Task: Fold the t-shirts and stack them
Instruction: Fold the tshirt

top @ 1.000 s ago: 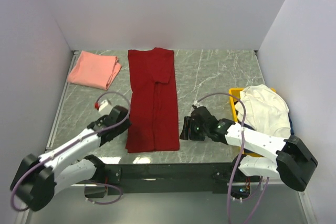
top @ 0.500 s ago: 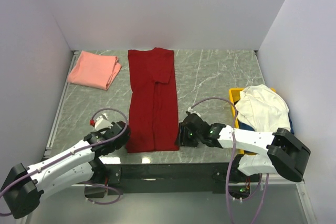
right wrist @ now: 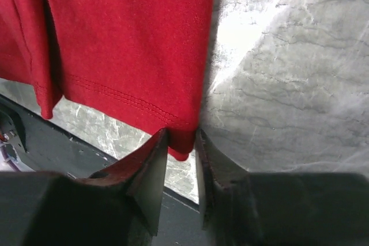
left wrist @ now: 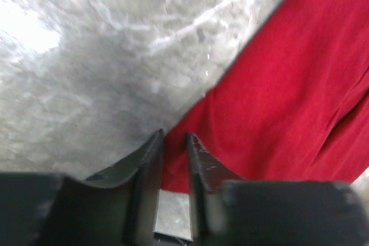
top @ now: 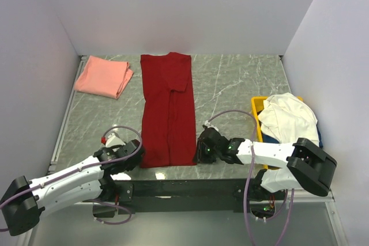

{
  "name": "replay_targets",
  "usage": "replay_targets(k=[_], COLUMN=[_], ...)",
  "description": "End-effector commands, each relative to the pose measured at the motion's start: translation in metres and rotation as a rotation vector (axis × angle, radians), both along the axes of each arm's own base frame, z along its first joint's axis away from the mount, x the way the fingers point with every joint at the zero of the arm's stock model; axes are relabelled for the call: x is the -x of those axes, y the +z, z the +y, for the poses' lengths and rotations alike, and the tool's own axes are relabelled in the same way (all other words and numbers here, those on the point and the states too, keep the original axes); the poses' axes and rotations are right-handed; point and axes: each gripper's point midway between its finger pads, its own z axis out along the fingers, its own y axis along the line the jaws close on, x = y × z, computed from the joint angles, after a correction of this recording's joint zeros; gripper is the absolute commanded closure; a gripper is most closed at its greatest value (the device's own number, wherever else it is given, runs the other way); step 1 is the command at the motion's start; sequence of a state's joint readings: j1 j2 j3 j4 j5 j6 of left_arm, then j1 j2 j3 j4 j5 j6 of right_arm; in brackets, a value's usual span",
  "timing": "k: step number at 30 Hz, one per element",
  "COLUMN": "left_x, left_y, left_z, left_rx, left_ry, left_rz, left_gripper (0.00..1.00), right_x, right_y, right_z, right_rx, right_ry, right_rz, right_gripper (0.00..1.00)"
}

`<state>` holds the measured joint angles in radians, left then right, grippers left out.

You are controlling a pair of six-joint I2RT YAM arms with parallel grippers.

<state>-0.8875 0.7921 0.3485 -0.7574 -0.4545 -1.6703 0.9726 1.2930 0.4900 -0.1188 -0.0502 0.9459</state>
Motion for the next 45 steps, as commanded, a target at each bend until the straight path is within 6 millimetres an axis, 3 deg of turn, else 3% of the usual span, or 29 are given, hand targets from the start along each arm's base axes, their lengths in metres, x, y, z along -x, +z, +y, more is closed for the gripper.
replay_targets(k=[1, 2, 6, 11, 16, 20, 24, 28, 31, 32, 33, 34, 35, 38, 41, 43, 44, 45], left_x=[0.009, 0.010, 0.015, 0.025, 0.028, 0.030, 0.041, 0.047, 0.046, 0.045, 0.043, 0.045, 0.033, 0.018, -0.018, -0.051, -0.074, -0.097], left_y=[-0.002, -0.002, 0.003, 0.010, 0.029, 0.041, 0.031, 0.026, 0.036, 0.040, 0.052, 0.057, 0.075, 0.098, 0.145, 0.158, 0.171, 0.174], left_z=[-0.011, -0.013, -0.027, -0.037, -0.053, -0.075, -0.088, -0.090, -0.088, -0.087, -0.089, -0.086, -0.086, -0.075, -0.067, -0.052, -0.055, -0.038], left_rx=[0.051, 0.064, 0.121, 0.147, 0.193, 0.261, 0.292, 0.281, 0.259, 0.256, 0.265, 0.259, 0.251, 0.192, 0.146, 0.070, 0.073, 0.045], left_ry=[-0.032, -0.040, -0.098, -0.169, -0.276, -0.386, -0.487, -0.536, -0.559, -0.559, -0.571, -0.571, -0.551, -0.520, -0.445, -0.383, -0.358, -0.323], left_rz=[0.032, 0.036, 0.048, 0.088, 0.077, 0.063, 0.101, 0.130, 0.122, 0.116, 0.087, 0.092, 0.021, -0.060, -0.219, -0.291, -0.344, -0.363], left_gripper=[0.73, 0.82, 0.99, 0.99, 0.99, 0.91, 0.88, 0.75, 0.61, 0.51, 0.48, 0.42, 0.40, 0.35, 0.31, 0.30, 0.30, 0.30], right_x=[0.001, 0.000, -0.002, -0.006, -0.005, -0.002, 0.002, 0.006, 0.007, 0.008, 0.008, 0.007, 0.006, 0.002, -0.005, -0.009, -0.010, -0.012], right_y=[-0.003, -0.002, 0.004, 0.012, 0.019, 0.022, 0.018, 0.012, 0.012, 0.013, 0.018, 0.021, 0.030, 0.052, 0.077, 0.089, 0.086, 0.097], right_z=[-0.002, -0.003, -0.009, -0.021, -0.028, -0.031, -0.037, -0.043, -0.049, -0.051, -0.054, -0.055, -0.055, -0.053, -0.036, -0.016, -0.008, 0.007], right_rx=[0.008, 0.010, 0.027, 0.063, 0.071, 0.065, 0.071, 0.085, 0.106, 0.111, 0.119, 0.121, 0.105, 0.087, 0.016, -0.028, -0.022, -0.055], right_ry=[-0.001, -0.004, -0.009, -0.018, -0.019, -0.017, -0.024, -0.023, -0.022, -0.019, -0.014, -0.016, -0.016, -0.010, 0.019, 0.048, 0.065, 0.086], right_rz=[-0.012, -0.014, -0.040, -0.067, -0.079, -0.079, -0.071, -0.062, -0.070, -0.071, -0.082, -0.093, -0.115, -0.162, -0.206, -0.215, -0.205, -0.227], right_gripper=[0.70, 0.76, 0.89, 0.96, 0.98, 0.98, 0.98, 0.96, 0.82, 0.78, 0.68, 0.66, 0.63, 0.61, 0.62, 0.62, 0.62, 0.62])
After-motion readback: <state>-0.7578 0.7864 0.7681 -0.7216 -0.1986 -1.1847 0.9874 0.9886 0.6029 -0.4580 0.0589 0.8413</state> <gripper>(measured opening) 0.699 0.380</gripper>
